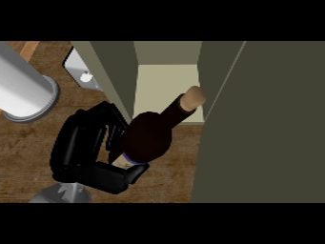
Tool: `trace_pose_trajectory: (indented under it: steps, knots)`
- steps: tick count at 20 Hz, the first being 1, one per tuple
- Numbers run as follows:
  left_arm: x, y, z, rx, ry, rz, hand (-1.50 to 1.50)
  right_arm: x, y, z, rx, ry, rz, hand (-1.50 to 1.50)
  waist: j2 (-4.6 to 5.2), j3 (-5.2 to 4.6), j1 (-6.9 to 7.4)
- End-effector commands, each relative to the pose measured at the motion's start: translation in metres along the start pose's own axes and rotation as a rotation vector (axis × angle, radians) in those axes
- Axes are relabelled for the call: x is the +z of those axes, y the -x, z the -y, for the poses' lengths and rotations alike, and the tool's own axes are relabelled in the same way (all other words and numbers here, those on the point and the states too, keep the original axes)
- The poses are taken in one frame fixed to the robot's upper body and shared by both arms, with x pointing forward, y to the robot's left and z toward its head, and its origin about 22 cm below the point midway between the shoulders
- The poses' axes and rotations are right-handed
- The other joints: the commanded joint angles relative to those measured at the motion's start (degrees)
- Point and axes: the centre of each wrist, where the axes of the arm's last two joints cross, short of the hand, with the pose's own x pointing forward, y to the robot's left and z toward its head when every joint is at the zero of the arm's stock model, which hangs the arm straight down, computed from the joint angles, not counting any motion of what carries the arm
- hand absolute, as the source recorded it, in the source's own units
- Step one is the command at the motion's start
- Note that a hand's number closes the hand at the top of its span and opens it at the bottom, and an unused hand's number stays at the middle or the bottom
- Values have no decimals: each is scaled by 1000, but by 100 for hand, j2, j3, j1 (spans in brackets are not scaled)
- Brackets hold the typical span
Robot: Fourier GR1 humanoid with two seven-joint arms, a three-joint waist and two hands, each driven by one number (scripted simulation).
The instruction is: Pick up the wine, place it into the cabinet and close the cabinet
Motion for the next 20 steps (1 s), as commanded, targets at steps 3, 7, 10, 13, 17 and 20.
trace_pose_trajectory:
  steps: [3,7,10,13,17,20]
  knots:
    - [-20,-2,44,17,-16,-3,150,12,-11,3,-27,-8,39,-150,5,1,-5]
    - [-34,-25,63,11,-17,5,150,27,-12,4,-40,-10,20,-150,-2,3,-17]
    - [-48,-5,68,-24,-42,7,150,18,-12,2,-32,-26,30,-150,8,0,-15]
    - [-65,-20,79,-29,-52,6,150,17,-16,13,-8,-29,39,-150,9,2,-27]
    - [-72,-12,75,-59,-74,6,150,22,-12,16,-6,-30,53,-150,7,3,-22]
    - [-78,1,77,-80,-81,28,150,29,-18,5,-14,-29,33,-150,7,0,-39]
